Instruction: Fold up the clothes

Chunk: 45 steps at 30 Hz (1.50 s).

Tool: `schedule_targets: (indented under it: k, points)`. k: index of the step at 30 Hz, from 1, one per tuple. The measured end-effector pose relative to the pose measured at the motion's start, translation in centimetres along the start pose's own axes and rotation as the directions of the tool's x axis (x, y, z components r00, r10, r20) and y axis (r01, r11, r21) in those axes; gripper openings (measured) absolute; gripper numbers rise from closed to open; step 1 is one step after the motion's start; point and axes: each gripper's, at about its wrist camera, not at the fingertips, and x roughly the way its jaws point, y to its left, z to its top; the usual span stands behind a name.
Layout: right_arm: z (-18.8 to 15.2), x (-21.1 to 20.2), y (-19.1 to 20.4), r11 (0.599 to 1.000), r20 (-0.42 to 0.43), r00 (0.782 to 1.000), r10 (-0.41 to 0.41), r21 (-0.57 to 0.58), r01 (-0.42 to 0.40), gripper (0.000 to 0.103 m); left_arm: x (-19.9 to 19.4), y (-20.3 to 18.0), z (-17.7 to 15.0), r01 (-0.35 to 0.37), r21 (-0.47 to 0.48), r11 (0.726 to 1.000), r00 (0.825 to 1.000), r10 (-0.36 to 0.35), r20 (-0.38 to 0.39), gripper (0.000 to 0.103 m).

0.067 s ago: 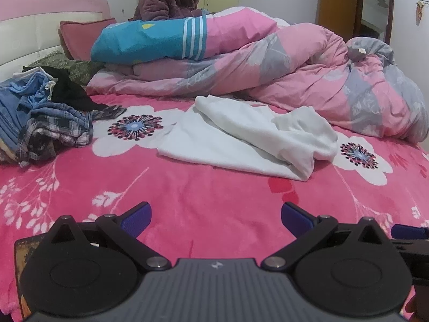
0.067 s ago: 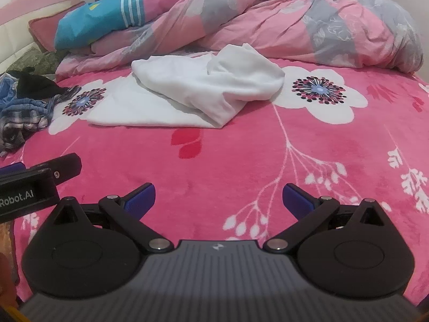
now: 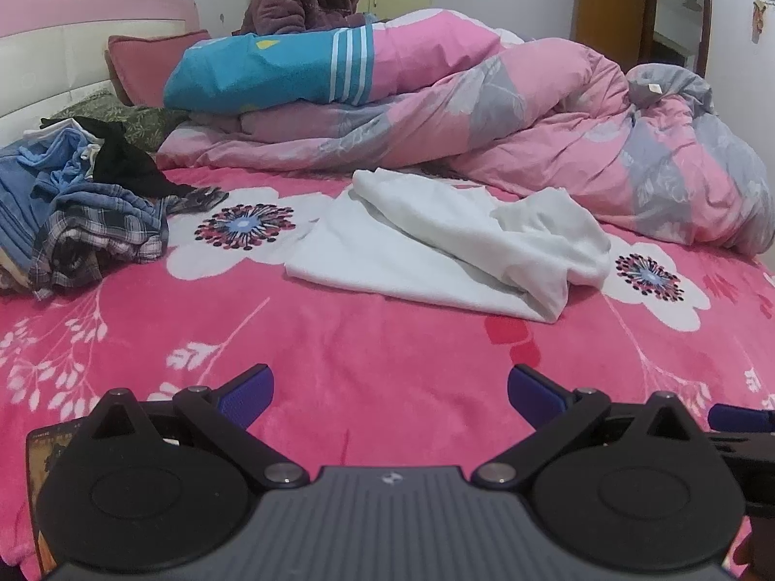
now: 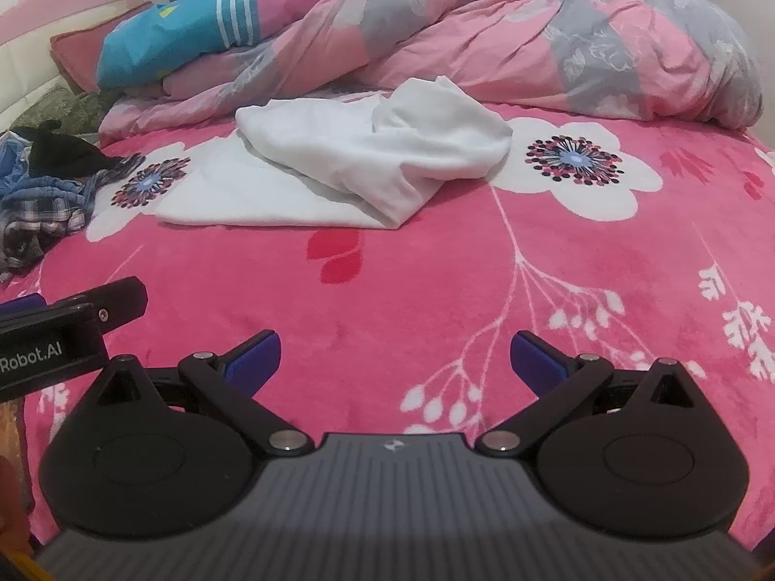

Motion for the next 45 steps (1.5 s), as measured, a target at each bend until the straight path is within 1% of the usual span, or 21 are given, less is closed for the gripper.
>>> schedule_targets:
  k: [5,10,14,17,19,23,28,32,45]
  points:
    - [-0.6,-0.6,-0.3,1.0,0.039,0.999,-0.029,0.006,0.028,0.102,-0.5,0.2,-0.2,0.021,-0.015,1.0,1.0,-0.021,0.009,0.103]
    - [-1.0,-1.3,-0.7,0.998,0.079,0.995,-0.061,0.013,0.06,0.102,-0.9,0.7,-0.2,-0.025,-0.048,0.999,1.0,0.025,-0.01,0.103]
    - [-0.7,-1.8,-1.0,0.997,0.08,0.994,-0.072,0.007,0.071,0.102,-0.8,1.4,-0.3,-0.056,-0.083,0.995,0.996,0.05,-0.073,0.103]
    - [-0.8,-2.2,-1.1,0.997,0.083,0.994,-0.077,0.011,0.077,0.102,-1.2,2.2,-0.8,-0.038,-0.133,0.99,0.998,0.03,-0.062,0.103]
    - [-0.9,-2.3,-1.0,0.997,0.084,0.993,-0.082,0.007,0.081,0.102,-1.5,2.4,-0.9,-0.042,-0.153,0.987,0.998,0.035,-0.049,0.103]
    - [-1.1,-2.3,-0.8,0.996,0.081,0.993,-0.091,0.003,0.091,0.102,-1.9,2.2,-1.1,-0.074,-0.138,0.988,0.997,0.071,-0.029,0.103]
    - [-1.2,-2.2,-0.8,0.996,0.066,0.994,-0.088,0.016,0.087,0.102,-2.2,2.1,-1.2,-0.085,-0.127,0.988,0.996,0.085,-0.004,0.103]
    - [-1.3,-2.2,-0.6,0.996,0.066,0.994,-0.093,0.006,0.093,0.102,-2.1,1.6,-1.2,-0.106,-0.084,0.991,0.994,0.106,0.003,0.103]
    - [-1.0,-2.1,-0.6,0.996,0.058,0.994,-0.092,0.004,0.092,0.102,-1.9,0.9,-1.3,-0.095,-0.044,0.994,0.995,0.096,0.004,0.103]
